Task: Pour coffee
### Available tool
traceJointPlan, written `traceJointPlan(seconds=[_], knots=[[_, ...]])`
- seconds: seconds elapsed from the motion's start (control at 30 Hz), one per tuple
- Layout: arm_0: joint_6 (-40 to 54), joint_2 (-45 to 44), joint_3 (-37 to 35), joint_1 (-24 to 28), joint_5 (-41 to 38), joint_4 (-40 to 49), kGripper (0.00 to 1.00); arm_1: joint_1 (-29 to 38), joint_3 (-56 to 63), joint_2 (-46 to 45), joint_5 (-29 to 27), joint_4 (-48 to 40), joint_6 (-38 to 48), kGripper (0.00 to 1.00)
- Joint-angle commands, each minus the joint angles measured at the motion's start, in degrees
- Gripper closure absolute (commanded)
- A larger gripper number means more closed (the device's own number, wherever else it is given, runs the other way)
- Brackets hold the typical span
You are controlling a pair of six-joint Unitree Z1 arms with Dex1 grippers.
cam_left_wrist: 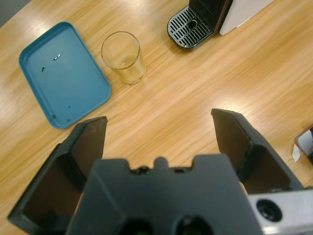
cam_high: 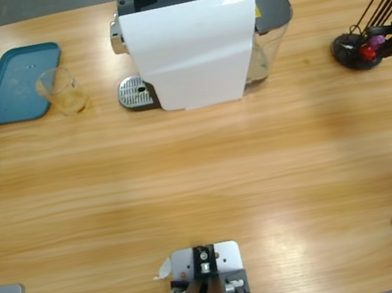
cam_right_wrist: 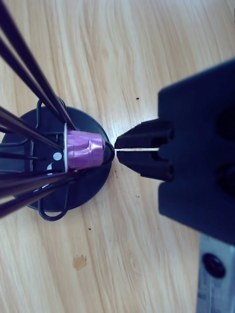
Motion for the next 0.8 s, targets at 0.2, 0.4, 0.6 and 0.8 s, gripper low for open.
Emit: traceJointPlan(seconds=[0.2, 0.4, 0.6, 0.8], knots=[[-0.4, -1.4, 2.6, 0.0, 0.5, -1.1, 0.082, 1.1, 1.1, -2.7, -0.3, -0.7, 0.5, 0.000], [-0.4, -1.4, 2.7, 0.0, 0.5, -1.2, 0.082, 1.5, 1.5, -2.9, 0.0, -2.0, 0.2, 0.000], [-0.4, -1.5, 2.7, 0.0, 0.6, -1.2, 0.082, 1.5, 1.3, -1.5, 0.9, -2.2, 0.0, 0.027], [-0.4, -2.1, 2.8, 0.0, 0.7, -1.2, 0.082, 1.5, 1.2, -0.3, 1.1, -2.1, 0.1, 0.380]])
